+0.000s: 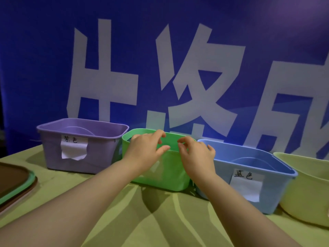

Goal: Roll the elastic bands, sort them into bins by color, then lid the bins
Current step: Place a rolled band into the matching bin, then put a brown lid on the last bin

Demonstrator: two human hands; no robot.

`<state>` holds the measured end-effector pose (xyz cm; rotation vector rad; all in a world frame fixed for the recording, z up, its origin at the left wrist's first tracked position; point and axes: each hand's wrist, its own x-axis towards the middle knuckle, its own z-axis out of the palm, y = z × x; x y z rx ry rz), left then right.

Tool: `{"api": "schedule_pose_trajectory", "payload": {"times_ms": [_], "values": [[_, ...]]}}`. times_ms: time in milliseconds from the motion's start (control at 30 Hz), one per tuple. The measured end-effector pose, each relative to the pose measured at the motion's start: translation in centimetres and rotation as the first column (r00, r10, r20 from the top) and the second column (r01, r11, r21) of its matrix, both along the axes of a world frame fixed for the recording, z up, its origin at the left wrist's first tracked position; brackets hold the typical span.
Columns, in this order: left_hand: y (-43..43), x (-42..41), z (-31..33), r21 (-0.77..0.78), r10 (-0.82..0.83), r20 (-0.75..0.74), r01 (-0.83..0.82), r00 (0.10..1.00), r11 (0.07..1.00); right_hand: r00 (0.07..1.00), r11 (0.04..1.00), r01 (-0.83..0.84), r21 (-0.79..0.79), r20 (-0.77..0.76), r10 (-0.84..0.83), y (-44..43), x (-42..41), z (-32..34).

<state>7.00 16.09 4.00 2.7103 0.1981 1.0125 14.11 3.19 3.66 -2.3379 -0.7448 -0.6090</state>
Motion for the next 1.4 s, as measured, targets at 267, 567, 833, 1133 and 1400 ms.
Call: {"api": "schedule_pose_trajectory", "payload": {"times_ms": [267, 567, 833, 1133, 1400], "values": [[-1.1, -6.5, 2.4, 0.037, -0.039, 0.1, 0.035, 0.994, 0.999, 0.971, 0.957, -0.226, 0.182, -0.035, 0.236, 0.0, -7.3, 1.6], [-2.1, -16.1, 0.4, -0.141, -0.008, 0.25, 0.045, 0.968, 0.989, 0.898, 0.853, -0.4, 0.336, -0.044, 0.439, 0.9, -17.2, -0.2], [0.7, -24.5, -1.6, -0.153, 0.149, 0.19, -0.121, 0.97, 0.981, 0.81, 0.79, -0.548, 0.274, -0.061, 0.583, 4.6, -23.5, -1.7], [6.8, -33.7, -6.8, -0.254, 0.386, 0.09, -0.354, 0.918, 0.9, 0.687, 0.694, -0.719, 0.034, -0.116, 0.717, 11.7, -29.9, -4.7], [11.9, -37.4, -9.1, -0.151, 0.53, 0.088, -0.514, 0.843, 0.844, 0.687, 0.679, -0.727, -0.108, -0.074, 0.723, 18.2, -32.6, -5.9]]}}
